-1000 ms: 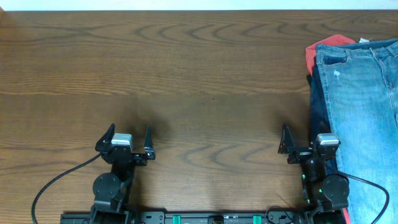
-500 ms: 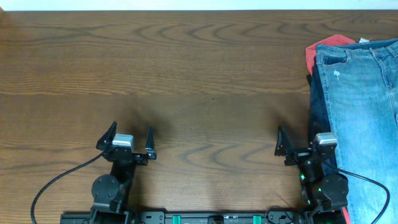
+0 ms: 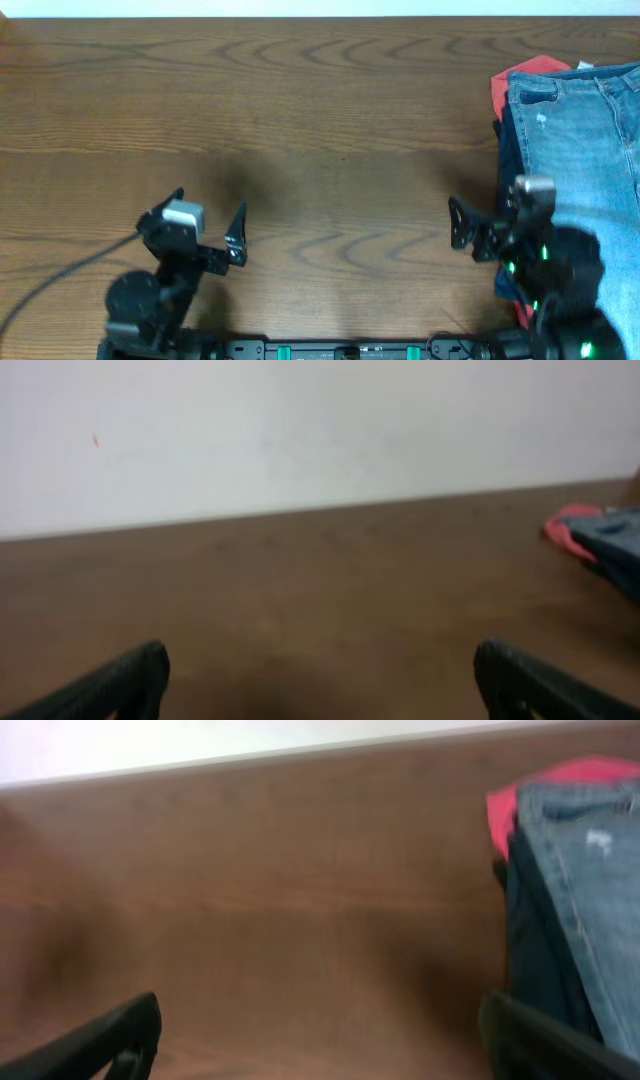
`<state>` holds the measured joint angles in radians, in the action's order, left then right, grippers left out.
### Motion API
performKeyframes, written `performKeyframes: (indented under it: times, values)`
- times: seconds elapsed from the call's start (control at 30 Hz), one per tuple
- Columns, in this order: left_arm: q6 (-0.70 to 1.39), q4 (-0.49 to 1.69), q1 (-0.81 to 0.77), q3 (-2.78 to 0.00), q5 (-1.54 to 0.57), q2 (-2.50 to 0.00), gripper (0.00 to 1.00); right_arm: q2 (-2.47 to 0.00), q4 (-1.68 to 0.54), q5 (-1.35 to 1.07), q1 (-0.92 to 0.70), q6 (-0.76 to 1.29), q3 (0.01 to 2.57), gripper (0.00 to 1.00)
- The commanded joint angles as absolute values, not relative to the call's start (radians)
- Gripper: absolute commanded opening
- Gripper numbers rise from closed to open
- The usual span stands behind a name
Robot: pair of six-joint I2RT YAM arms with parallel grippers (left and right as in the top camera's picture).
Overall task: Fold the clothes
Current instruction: 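Move the right gripper over the clothes stack and grasp the light blue jeans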
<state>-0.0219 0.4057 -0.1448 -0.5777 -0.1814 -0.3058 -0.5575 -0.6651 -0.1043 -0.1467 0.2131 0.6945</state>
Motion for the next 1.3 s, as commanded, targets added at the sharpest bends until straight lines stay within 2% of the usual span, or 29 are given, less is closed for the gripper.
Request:
performKeyframes:
  times: [0.0, 0.2, 0.33, 0.53, 0.67, 0.8, 0.87, 1.07, 1.2, 1.27]
  values:
    - [0.02, 0.531, -0.141, -0.795, -0.22, -0.495, 0.98, -0.777, -0.785, -0.113, -0.143, 0.216, 0.882, 0.99]
    - [0.02, 0.884, -0.141, -1.192, -0.276, -0.857, 0.98, -1.161, -1.106, -0.113, -0.143, 0.159, 1.272, 0.99]
    - [0.02, 1.029, -0.141, -1.348, -0.284, -1.026, 0.98, -1.322, -1.203, -0.161, -0.143, 0.159, 1.409, 0.99]
    - [0.025, 1.098, -0.141, -1.407, -0.312, -1.142, 0.98, -1.435, -1.084, -0.134, -0.115, 0.175, 1.431, 0.99]
    - [0.032, 1.102, -0.141, -1.407, -0.345, -1.158, 0.98, -1.508, -0.97, 0.036, -0.028, 0.304, 1.431, 0.99]
    - [0.032, 1.103, -0.141, -1.407, -0.352, -1.158, 0.98, -1.603, -0.879, 0.056, 0.094, 0.345, 1.431, 0.84]
    - [0.032, 1.103, -0.141, -1.407, -0.352, -1.158, 0.98, -1.655, -0.846, 0.052, 0.147, 0.344, 1.431, 0.69]
    - [0.032, 1.098, -0.141, -1.407, -0.352, -1.158, 0.98, -1.799, -0.812, 0.048, 0.244, 0.321, 1.431, 0.62]
    - [0.031, 1.098, -0.141, -1.407, -0.352, -1.158, 0.98, -1.869, -0.802, 0.049, 0.249, 0.277, 1.431, 0.47]
    - [0.032, 1.098, -0.141, -1.407, -0.352, -1.158, 0.98, -1.893, -0.799, 0.059, 0.249, 0.276, 1.431, 0.44]
